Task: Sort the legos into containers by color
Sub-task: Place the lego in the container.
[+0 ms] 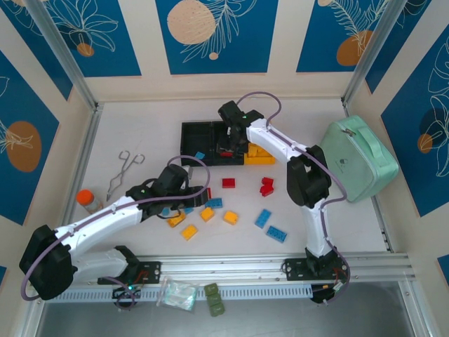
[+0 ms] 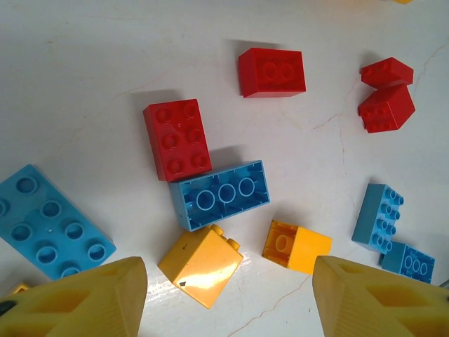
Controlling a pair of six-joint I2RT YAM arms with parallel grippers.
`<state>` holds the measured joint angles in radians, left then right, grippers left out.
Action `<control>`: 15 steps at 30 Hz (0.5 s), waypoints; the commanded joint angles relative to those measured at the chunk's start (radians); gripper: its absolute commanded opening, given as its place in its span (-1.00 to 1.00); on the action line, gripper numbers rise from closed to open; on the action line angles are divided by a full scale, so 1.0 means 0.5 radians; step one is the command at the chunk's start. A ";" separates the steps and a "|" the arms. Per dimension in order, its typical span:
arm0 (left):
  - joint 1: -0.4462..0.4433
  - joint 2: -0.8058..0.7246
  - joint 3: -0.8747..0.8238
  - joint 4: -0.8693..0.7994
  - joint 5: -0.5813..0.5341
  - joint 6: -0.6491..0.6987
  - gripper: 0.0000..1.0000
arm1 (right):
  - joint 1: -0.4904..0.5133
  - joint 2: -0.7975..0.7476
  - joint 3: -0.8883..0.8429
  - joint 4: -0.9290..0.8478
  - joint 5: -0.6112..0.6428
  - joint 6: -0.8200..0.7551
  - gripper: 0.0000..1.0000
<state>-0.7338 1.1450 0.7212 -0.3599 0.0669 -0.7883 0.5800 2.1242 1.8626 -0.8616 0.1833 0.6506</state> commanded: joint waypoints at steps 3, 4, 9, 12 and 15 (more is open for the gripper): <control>0.023 -0.041 0.001 -0.030 0.010 0.009 0.27 | -0.012 0.095 0.101 -0.057 -0.097 -0.009 -0.29; 0.025 -0.042 -0.002 -0.030 0.014 0.006 0.27 | -0.012 0.108 0.114 -0.058 -0.098 -0.010 -0.28; 0.023 -0.041 -0.010 -0.027 0.013 0.001 0.27 | -0.022 0.156 0.152 -0.067 -0.115 0.000 -0.19; 0.027 -0.038 -0.018 -0.024 0.014 0.000 0.27 | -0.022 0.169 0.180 -0.084 -0.106 0.003 -0.05; 0.025 -0.037 -0.026 -0.017 0.019 -0.006 0.27 | -0.018 0.167 0.195 -0.090 -0.097 0.006 0.02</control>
<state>-0.7311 1.1450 0.7208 -0.3592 0.0681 -0.7883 0.5747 2.1952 1.9289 -0.8791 0.1524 0.6544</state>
